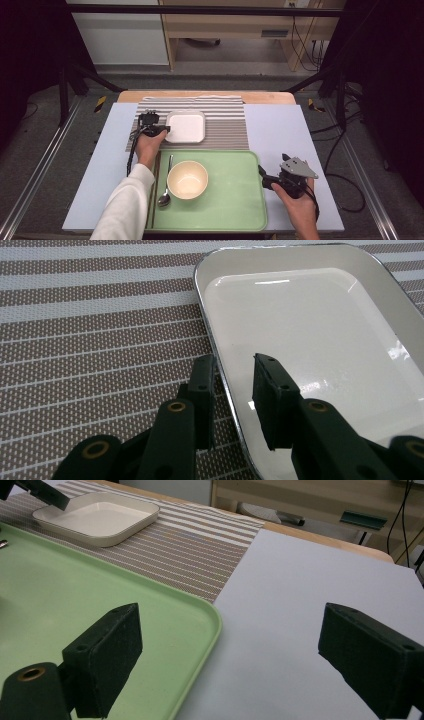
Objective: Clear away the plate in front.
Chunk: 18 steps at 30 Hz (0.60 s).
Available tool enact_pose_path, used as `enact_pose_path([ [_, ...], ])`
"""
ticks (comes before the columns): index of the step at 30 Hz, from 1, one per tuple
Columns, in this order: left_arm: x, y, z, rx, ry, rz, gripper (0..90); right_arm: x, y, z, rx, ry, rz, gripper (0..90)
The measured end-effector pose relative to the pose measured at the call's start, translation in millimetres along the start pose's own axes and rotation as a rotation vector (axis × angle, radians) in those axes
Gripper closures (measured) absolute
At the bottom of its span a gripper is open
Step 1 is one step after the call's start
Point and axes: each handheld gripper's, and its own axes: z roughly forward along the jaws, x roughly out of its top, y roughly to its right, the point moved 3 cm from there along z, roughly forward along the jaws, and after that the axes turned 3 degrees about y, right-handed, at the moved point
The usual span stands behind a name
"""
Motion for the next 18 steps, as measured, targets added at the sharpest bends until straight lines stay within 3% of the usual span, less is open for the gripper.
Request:
enact_pose_path([
  [14,-2.2,-3.6,6.9,-0.004,-0.003,-0.039,78.5,-0.6,0.1,-0.1,0.004,-0.004,0.003,11.3],
  [18,-2.1,-2.5,7.0,0.018,0.003,-0.035,80.6,-0.7,0.2,-0.2,0.004,-0.004,0.002,11.5],
])
